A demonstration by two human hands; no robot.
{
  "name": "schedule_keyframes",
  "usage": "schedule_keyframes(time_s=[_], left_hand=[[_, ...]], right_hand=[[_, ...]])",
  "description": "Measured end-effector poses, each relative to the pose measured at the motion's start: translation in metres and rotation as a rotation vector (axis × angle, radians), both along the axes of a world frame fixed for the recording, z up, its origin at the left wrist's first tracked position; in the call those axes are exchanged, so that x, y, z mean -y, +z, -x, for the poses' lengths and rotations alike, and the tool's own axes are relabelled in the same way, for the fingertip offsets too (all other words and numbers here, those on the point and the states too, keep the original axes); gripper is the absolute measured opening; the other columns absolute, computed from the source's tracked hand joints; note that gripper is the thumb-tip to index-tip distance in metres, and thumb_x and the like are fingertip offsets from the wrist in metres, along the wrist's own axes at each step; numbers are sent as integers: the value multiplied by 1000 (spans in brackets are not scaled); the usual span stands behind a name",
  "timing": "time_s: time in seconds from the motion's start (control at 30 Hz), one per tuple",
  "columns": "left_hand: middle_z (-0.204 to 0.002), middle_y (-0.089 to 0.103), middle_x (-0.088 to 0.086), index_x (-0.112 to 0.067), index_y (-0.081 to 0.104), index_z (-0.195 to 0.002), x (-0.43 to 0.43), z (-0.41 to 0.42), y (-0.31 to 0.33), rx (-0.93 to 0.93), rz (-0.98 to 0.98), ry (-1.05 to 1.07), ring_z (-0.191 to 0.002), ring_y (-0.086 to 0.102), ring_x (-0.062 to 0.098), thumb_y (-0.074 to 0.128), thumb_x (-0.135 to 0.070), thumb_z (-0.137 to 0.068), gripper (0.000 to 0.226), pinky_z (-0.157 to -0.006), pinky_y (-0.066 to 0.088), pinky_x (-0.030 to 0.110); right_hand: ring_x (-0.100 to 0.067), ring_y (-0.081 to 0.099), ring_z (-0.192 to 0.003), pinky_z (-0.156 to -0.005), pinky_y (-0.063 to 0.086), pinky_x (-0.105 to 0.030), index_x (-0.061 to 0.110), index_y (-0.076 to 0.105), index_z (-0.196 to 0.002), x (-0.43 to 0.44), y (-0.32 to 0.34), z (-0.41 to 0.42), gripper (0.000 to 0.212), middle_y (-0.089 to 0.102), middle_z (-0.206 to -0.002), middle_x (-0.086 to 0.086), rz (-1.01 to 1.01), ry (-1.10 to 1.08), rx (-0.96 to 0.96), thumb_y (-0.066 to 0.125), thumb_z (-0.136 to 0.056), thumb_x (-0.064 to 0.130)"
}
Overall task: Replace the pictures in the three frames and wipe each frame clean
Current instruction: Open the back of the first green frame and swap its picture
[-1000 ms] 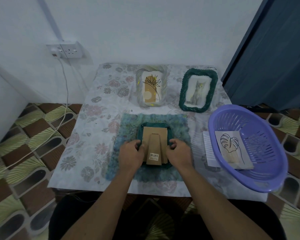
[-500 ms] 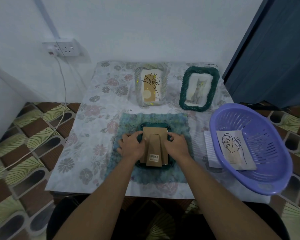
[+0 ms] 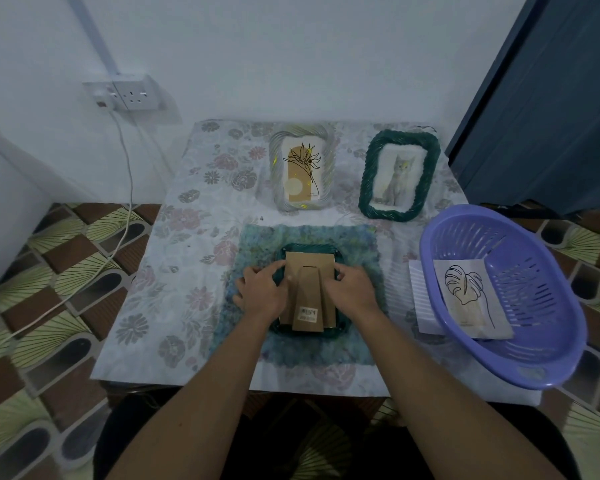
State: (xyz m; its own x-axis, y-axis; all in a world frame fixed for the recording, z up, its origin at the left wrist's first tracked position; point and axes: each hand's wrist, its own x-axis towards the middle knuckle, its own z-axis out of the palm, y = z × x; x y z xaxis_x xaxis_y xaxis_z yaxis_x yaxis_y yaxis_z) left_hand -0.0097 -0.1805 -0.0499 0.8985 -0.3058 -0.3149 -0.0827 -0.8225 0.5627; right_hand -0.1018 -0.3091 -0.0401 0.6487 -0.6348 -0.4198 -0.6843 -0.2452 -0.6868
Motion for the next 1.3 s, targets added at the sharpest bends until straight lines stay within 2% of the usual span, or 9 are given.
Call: schedule_keyframes(time_s=[0.13,0.23,0.27,0.37,0.5,0.7,1.0,1.1,1.3], left_hand=[[-138,39,8,-45,56,-131,-2,-1,1,7,8,-3,-131,31,35,55,-48,-96,35,-110,24,55],[-138,42,7,-38,60,-127,-7,0,-2,5,60,1,-131,35,35,57,-46,-95,33,-110,28,54],[-135,45,7,-35,63,-123,-10,0,-5,18,95,4,-127,41,33,60,-45,-94,31,-109,33,53],[-121,57,7,-24,68,-109,-20,3,-9,48,192,-20,-109,53,20,67,-35,-90,22,-96,44,32],[-108,60,7,-14,70,-98,-32,9,-10,102,205,-84,-96,53,13,71,-22,-88,13,-84,40,19],[-97,60,7,-16,70,-83,-40,17,-19,152,156,-110,-97,53,17,71,-22,-86,6,-78,41,24],[-94,64,5,-25,66,-78,-37,14,-25,132,179,-89,-96,52,17,68,-23,-84,6,-80,48,33],[-98,61,5,-25,62,-85,-31,10,-21,122,214,-53,-98,51,18,65,-21,-86,6,-85,49,37],[-122,55,11,-27,54,-137,-9,-14,-14,167,145,-162,-114,51,30,53,-29,-98,38,-99,44,46]], right_hand=[[-26,61,-89,-85,52,-39,17,67,-120,-5,12,5,52,61,-97,-12,44,24,7,48,-75,33],[-21,55,-80,-69,46,-30,23,68,-81,-9,17,10,15,56,-79,0,71,32,-5,53,-83,21],[-20,55,-80,-68,45,-29,24,65,-78,-9,18,12,14,58,-78,2,92,31,-1,54,-85,19],[-21,62,-99,-82,50,-31,25,69,-111,-11,18,17,27,70,-103,3,186,40,-28,56,-87,22],[-20,63,-102,-83,50,-30,25,68,-114,-15,16,21,29,71,-109,3,210,28,-60,58,-87,24],[-20,63,-105,-99,47,-42,29,67,-116,-21,13,23,36,70,-111,6,210,-6,-69,57,-82,27],[-22,62,-103,-100,46,-42,27,66,-116,-18,12,24,33,69,-111,1,259,6,-102,57,-85,29],[-23,57,-109,-100,43,-42,24,62,-113,-17,8,18,28,62,-114,0,311,34,-21,56,-86,26],[-27,25,-141,-111,26,-48,21,41,-146,-12,-2,7,55,31,-154,-5,423,229,-2,51,-92,24]])
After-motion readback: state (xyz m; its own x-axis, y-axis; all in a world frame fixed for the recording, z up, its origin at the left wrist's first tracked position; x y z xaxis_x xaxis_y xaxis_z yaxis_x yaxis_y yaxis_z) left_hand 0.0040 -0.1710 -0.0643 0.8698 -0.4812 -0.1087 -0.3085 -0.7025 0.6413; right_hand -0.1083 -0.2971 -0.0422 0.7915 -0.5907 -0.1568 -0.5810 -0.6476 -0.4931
